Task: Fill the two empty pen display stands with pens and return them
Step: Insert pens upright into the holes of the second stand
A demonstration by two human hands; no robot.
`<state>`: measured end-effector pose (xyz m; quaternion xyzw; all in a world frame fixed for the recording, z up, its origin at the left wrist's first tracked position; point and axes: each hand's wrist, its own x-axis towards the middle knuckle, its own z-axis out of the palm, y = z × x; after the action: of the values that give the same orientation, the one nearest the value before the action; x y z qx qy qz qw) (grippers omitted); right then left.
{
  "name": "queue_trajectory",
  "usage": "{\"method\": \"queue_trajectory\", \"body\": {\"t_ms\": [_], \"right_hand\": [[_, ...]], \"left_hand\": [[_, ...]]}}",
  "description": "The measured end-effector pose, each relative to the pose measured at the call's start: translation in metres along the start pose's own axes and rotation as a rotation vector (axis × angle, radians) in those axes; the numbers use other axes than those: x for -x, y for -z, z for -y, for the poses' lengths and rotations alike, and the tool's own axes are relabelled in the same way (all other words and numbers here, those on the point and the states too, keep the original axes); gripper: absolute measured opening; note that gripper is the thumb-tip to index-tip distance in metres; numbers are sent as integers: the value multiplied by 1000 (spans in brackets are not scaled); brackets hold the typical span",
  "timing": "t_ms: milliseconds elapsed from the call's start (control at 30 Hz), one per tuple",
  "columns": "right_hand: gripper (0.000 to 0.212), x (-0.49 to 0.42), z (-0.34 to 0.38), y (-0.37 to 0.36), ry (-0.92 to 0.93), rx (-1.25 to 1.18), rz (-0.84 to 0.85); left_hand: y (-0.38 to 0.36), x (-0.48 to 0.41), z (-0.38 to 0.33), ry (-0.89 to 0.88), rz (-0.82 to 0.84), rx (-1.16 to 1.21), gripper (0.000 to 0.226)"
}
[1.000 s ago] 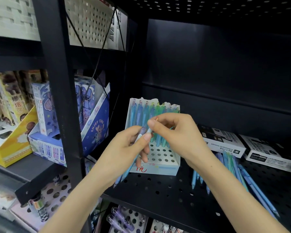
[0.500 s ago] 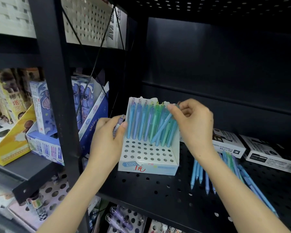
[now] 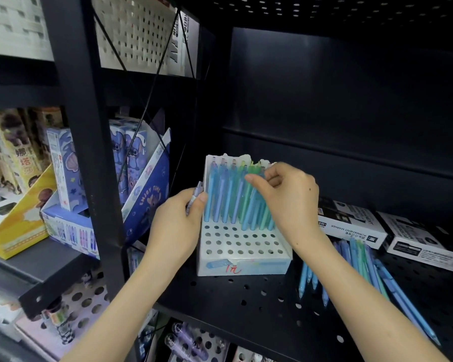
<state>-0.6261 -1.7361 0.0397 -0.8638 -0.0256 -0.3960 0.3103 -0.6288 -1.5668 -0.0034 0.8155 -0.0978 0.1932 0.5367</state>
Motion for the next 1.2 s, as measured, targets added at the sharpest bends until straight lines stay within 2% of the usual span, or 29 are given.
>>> {"method": "queue_trajectory", "body": {"t_ms": [133, 267, 400, 500, 667, 733, 833, 933, 1033, 1133, 1200], "right_hand": [[39, 1, -4, 0, -4, 151, 20], [38, 4, -7, 4, -35, 187, 25], [37, 7, -9, 1, -32, 250, 151], [39, 8, -10, -2, -53, 232, 172], [39, 6, -6, 0, -43, 330, 207], [40, 10, -4, 5, -34, 334, 158], [31, 20, 1, 17, -14, 54, 41], [19, 28, 13, 30, -31, -275, 252], [6, 32, 17, 34, -14, -372, 395], [6, 30, 14, 38, -14, -442, 351], [14, 25, 11, 43, -40, -507, 261]], "left_hand": [[-1, 7, -5, -32, 53, 0, 22], [-1, 7, -2, -49, 48, -41, 27], [0, 8, -3, -104, -7, -142, 33], [1, 10, -8, -118, -40, -196, 38], [3, 13, -15, -148, -14, -204, 40], [4, 15, -19, -175, 24, -227, 43], [4, 20, -23, -252, 106, -250, 50], [2, 25, -29, -301, 172, -241, 50], [-3, 26, -34, -335, 245, -219, 47], [-5, 26, -35, -345, 262, -180, 46], [-2, 25, -31, -343, 212, -184, 47]]}}
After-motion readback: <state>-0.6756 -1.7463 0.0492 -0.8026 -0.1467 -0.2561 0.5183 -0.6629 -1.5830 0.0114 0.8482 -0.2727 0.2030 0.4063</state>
